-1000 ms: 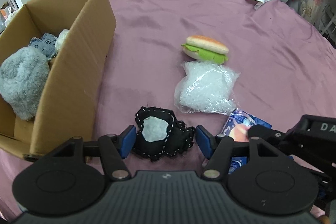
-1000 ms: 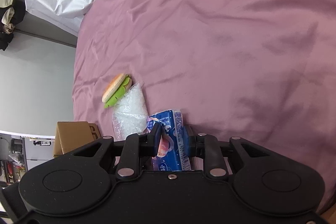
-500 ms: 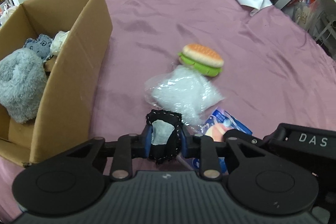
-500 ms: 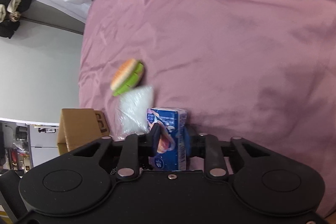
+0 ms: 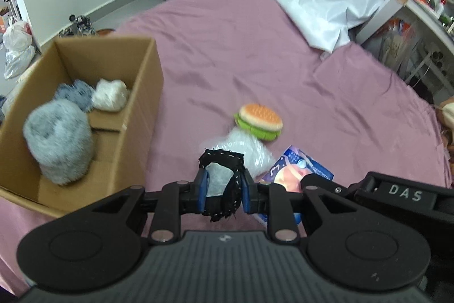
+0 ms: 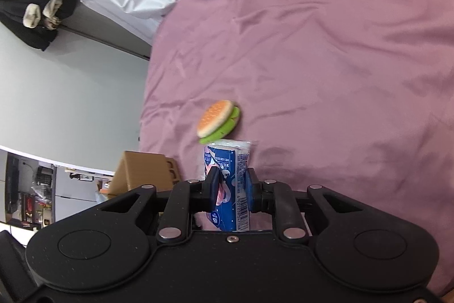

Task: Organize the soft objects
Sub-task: 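Carry the black item with the left tool while the right tool carries the blue packet to the box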

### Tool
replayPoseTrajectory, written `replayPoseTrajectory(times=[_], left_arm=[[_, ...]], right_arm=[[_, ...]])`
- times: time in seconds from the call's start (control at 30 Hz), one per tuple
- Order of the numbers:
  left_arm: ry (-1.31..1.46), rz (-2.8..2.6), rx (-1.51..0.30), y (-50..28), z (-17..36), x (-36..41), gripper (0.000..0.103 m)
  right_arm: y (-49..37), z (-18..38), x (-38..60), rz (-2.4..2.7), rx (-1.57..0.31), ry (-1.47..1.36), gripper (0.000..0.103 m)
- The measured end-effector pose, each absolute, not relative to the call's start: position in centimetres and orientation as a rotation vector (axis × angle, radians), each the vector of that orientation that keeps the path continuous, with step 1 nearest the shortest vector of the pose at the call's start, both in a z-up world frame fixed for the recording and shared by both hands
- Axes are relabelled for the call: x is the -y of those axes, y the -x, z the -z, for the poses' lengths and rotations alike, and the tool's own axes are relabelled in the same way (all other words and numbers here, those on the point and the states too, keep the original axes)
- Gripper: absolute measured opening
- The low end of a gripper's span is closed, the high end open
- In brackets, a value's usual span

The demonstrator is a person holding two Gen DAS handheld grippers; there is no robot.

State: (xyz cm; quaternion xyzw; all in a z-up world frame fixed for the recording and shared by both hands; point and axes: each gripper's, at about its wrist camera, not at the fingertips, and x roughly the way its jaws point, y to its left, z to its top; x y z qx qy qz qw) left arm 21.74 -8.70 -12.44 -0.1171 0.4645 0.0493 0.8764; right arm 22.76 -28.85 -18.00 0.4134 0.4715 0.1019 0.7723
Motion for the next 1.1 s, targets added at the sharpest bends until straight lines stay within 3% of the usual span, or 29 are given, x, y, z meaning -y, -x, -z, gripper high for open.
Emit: replayPoseTrajectory(times=[0.53, 1.1], left_arm=[[0.302, -0.14, -0.878, -19.9, 7.3, 3.7, 0.023], [0.349, -0.213, -0.852, -17.5, 7.1, -2.6, 0.023]], right_arm=[[-22.8, 14.1, 26.9, -0.365, -0.913, -0.841, 0.019], [-22.3, 11.6, 24.0, -0.426, -0.845, -0.746, 0.019]])
